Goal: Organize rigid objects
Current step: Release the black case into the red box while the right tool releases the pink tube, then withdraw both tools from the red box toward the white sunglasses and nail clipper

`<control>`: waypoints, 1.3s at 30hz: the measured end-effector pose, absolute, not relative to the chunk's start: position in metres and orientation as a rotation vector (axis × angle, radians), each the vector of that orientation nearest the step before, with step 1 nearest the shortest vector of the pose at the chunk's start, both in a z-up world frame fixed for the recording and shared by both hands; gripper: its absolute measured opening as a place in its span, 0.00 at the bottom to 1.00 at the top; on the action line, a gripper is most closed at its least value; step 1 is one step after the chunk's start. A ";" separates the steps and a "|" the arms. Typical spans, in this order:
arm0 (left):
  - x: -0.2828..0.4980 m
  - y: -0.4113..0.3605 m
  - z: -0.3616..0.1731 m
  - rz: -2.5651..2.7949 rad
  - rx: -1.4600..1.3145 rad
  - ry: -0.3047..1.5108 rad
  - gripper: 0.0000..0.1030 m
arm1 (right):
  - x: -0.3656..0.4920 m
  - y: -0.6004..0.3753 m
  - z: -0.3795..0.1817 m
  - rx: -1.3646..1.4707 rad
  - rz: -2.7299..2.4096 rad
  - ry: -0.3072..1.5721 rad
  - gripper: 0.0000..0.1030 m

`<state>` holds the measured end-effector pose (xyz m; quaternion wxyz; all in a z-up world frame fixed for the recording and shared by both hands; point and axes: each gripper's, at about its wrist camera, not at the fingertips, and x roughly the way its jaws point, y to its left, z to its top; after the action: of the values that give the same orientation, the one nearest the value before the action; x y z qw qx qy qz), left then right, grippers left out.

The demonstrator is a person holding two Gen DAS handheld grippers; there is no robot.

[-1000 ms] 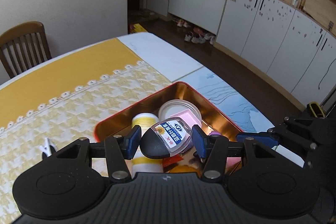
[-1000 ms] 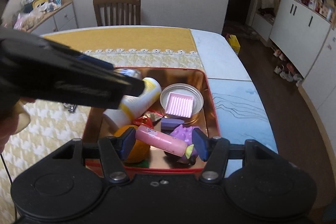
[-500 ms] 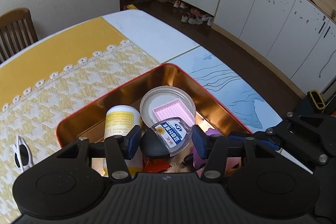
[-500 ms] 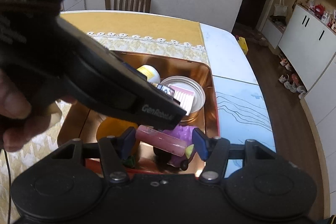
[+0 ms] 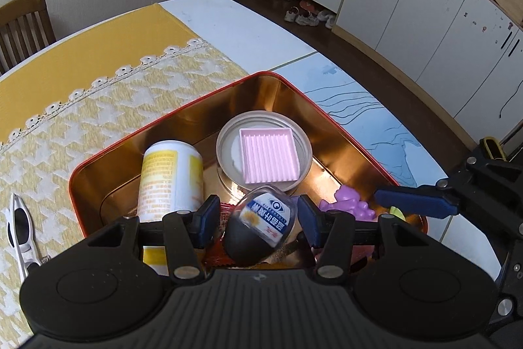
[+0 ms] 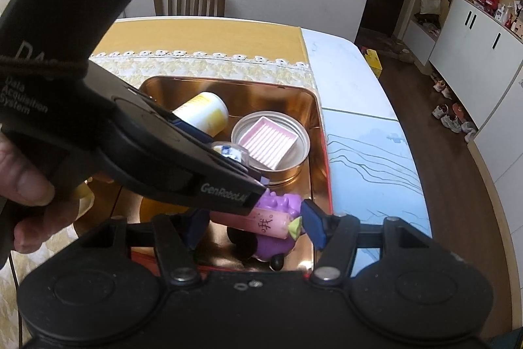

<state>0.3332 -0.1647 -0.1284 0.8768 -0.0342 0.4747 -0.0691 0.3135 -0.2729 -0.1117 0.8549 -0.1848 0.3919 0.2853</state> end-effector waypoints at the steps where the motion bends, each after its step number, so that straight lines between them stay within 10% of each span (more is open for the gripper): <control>1: 0.333 -0.165 -0.128 -0.142 -0.070 0.988 0.50 | 0.314 -0.273 -0.112 -0.385 0.599 0.823 0.62; 20: 0.297 -0.153 -0.089 -0.152 -0.112 0.887 0.53 | 0.298 -0.282 -0.089 -0.330 0.607 0.802 0.76; 39: 0.221 -0.096 -0.050 -0.112 -0.154 0.757 0.77 | 0.257 -0.279 -0.053 -0.234 0.634 0.727 0.98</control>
<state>0.2211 -0.0961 -0.0496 0.9248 -0.0753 0.3690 -0.0543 0.2568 -0.2787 -0.0529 0.8795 -0.1121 0.3486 0.3040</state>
